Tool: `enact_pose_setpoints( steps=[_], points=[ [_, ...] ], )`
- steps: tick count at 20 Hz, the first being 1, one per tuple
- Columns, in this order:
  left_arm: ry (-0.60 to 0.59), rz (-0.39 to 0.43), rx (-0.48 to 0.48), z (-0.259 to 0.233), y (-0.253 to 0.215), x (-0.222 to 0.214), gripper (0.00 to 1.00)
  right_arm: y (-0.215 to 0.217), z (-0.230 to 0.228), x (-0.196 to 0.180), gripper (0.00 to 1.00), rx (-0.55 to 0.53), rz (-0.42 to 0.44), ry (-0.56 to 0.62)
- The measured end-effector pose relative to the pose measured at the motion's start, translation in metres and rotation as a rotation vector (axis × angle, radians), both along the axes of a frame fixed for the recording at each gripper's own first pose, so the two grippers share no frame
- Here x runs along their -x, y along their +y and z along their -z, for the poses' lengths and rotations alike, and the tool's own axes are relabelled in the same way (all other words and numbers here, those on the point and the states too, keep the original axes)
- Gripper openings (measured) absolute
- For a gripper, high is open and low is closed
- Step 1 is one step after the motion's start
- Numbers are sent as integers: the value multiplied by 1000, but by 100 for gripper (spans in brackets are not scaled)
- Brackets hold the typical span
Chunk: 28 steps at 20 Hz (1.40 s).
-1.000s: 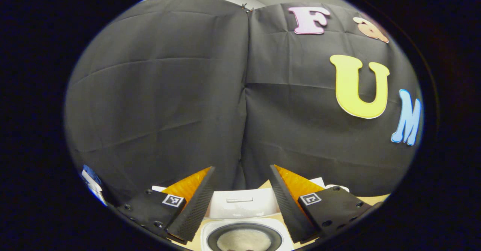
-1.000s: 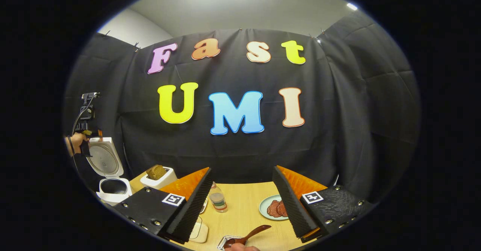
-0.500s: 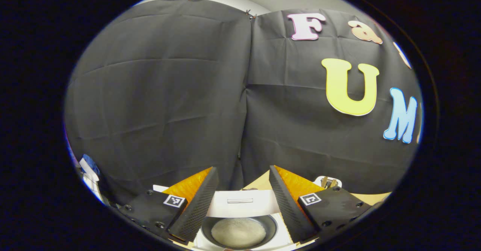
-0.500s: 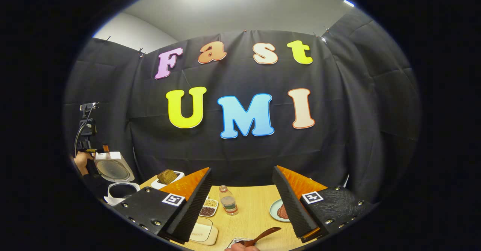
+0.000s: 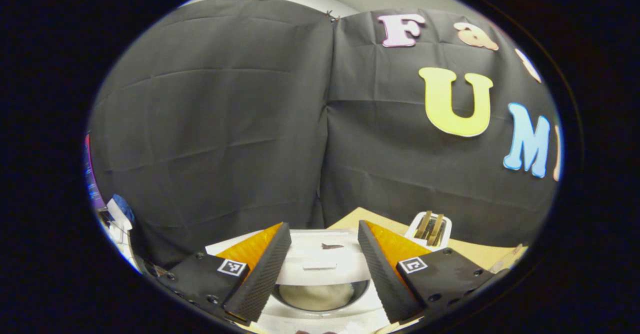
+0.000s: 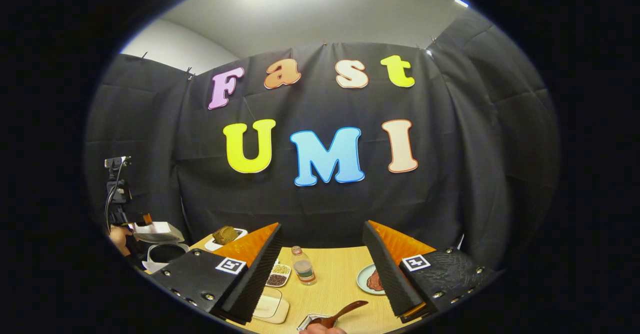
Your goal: Close the left gripper, press the button to open the rice cooker; take a wooden spoon from the chopstick holder with the right hand, scoop a spoonful of rice and pour it into the rice cooker, then put the wooden spoon back into the chopstick holder.
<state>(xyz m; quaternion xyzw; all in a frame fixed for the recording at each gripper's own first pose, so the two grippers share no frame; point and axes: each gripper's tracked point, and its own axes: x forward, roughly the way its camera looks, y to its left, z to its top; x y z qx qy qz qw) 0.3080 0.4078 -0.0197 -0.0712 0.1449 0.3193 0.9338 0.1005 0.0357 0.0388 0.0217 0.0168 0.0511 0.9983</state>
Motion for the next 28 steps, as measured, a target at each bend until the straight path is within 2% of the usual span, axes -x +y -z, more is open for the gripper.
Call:
enact_pose_setpoints(
  steps=[1, 4, 5, 11, 12, 13, 14, 28],
  points=[
    [9, 7, -8, 1, 0, 2, 99, -1, 1, 2, 98, -1, -2, 5],
    [25, 19, -2, 4, 0, 4, 92, -4, -3, 9, 98, 8, -3, 0],
    [29, 20, 7, 4, -4, 4, 95, -5, -3, 10, 98, 11, -3, -1],
    [60, 21, 33, 17, -13, 17, 96, 4, -9, 17, 98, 28, -30, -10],
    [66, 17, 30, 19, -13, 18, 92, 5, -8, 18, 98, 28, -34, -5],
    [73, 14, 26, 22, -12, 19, 96, 6, -7, 18, 93, 26, -39, -2],
    [79, 12, 26, 25, -13, 20, 96, 7, -8, 19, 98, 25, -41, 0],
    [178, 53, 106, 86, -30, 37, 98, 18, -6, 28, 98, 25, -59, 6]
  ],
)
